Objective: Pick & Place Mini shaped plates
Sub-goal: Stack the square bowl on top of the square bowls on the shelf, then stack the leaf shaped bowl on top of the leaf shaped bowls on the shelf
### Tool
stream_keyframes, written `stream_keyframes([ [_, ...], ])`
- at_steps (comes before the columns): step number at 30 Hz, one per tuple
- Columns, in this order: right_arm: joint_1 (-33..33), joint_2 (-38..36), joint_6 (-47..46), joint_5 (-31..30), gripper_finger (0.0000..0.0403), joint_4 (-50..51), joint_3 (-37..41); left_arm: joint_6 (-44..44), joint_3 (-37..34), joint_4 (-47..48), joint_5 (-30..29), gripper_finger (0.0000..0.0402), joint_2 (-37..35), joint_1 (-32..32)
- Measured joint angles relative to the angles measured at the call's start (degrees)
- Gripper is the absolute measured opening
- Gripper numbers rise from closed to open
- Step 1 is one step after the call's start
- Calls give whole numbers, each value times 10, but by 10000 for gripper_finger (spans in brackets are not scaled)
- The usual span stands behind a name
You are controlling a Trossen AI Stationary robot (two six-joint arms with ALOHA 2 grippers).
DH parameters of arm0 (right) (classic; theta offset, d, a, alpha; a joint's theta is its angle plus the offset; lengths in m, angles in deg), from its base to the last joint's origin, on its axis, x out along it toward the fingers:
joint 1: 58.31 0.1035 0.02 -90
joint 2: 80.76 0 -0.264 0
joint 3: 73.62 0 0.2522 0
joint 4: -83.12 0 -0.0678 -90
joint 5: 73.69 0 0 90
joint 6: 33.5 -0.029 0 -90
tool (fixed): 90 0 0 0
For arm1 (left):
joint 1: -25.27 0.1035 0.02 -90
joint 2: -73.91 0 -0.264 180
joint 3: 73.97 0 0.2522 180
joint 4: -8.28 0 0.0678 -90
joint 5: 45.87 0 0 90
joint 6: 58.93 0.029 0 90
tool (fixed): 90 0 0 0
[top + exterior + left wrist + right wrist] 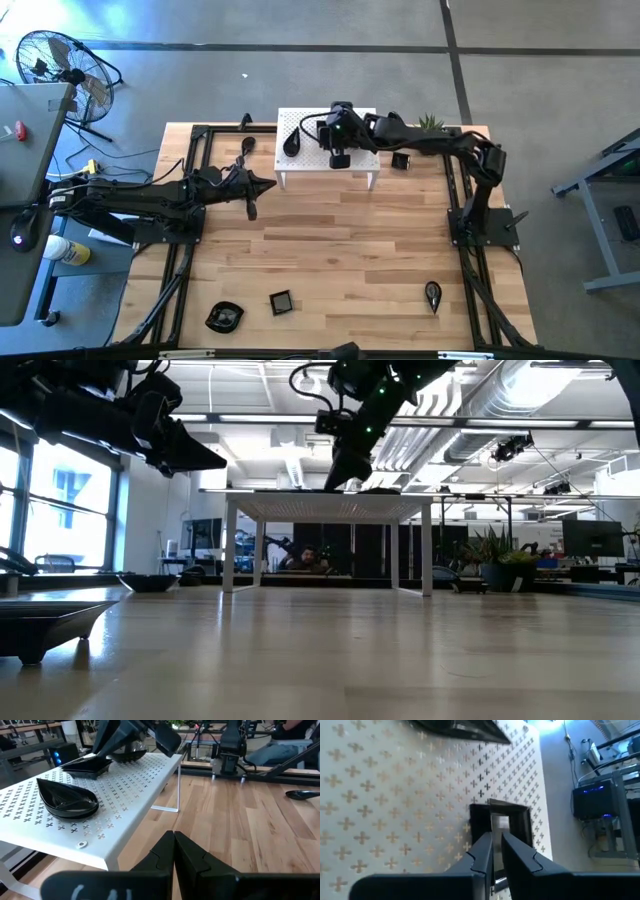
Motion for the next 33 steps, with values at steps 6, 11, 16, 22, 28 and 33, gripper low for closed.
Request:
stream_keyframes([
  [6, -2, 1, 0, 2, 60, -5, 0, 0, 0, 3, 0, 5, 0, 0],
  [11, 3, 1, 0, -12, 83, -15, -6, 0, 0, 3, 0, 5, 0, 0],
  [16, 26, -18, -6, -17, 91, -11, -6, 0, 0, 6, 0, 5, 0, 0],
  [22, 53, -50, -86, 90, 57, -4, 13, 0, 0, 9, 3, 5, 0, 0],
  [28, 86, -92, -127, 197, 4, -103, 120, -1, 0, 16, 3, 5, 0, 0],
  [33, 114, -139, -166, 210, 13, -248, 239, -7, 0, 33, 4, 5, 0, 0],
])
